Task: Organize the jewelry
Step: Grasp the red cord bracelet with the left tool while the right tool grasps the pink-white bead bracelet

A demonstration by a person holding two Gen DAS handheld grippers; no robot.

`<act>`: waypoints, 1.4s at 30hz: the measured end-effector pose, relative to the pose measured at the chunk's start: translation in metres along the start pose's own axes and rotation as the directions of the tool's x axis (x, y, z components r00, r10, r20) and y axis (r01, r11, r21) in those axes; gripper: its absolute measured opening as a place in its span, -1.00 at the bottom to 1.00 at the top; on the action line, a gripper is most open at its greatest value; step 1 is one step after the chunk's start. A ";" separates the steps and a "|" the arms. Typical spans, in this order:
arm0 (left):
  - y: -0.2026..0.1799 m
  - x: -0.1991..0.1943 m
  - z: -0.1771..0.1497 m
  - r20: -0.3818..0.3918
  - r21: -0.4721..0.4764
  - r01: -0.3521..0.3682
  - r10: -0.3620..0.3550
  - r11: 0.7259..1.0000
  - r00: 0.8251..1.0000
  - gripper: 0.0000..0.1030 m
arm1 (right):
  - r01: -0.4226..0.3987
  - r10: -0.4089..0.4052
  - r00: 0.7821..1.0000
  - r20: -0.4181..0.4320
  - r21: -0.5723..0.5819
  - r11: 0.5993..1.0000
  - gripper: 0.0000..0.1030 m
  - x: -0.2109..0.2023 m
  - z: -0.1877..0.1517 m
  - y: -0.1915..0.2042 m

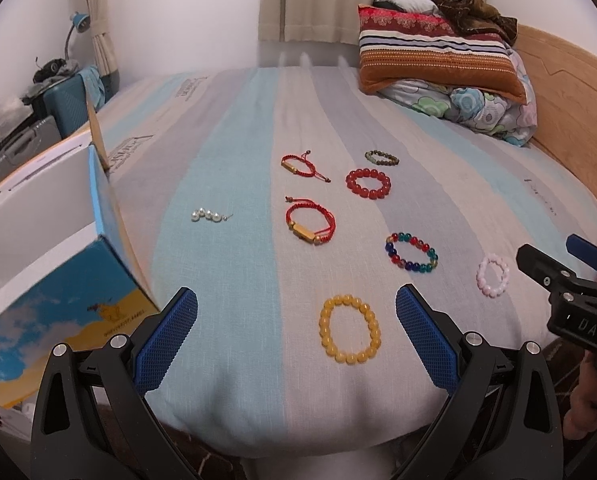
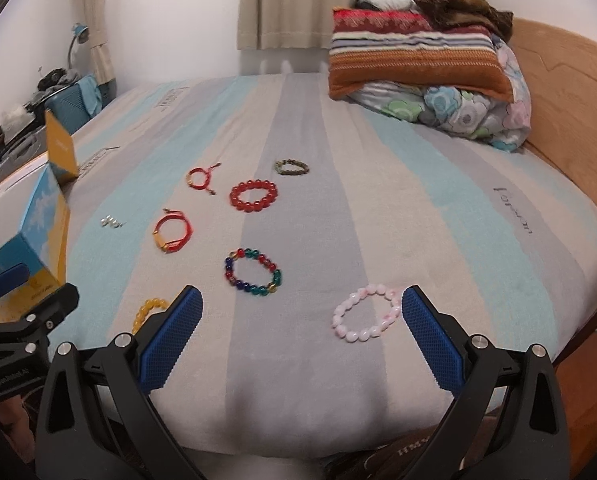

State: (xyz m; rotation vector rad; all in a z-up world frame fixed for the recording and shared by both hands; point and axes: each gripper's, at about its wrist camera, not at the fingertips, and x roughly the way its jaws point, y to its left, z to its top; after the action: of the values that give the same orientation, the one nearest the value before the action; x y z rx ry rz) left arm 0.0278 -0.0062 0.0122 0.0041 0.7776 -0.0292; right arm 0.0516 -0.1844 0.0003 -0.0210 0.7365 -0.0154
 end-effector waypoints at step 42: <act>-0.023 0.207 0.065 -0.299 0.000 -0.034 0.033 0.999 0.954 0.82 | 0.070 -0.046 0.905 -0.424 0.041 0.997 0.26 0.151 -0.017 -0.036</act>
State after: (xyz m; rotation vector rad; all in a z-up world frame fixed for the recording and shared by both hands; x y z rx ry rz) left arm 0.2199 -0.0352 -0.0867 0.0176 1.0811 0.0059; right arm 0.1515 -0.2238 -0.1125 0.0140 1.1711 -0.1006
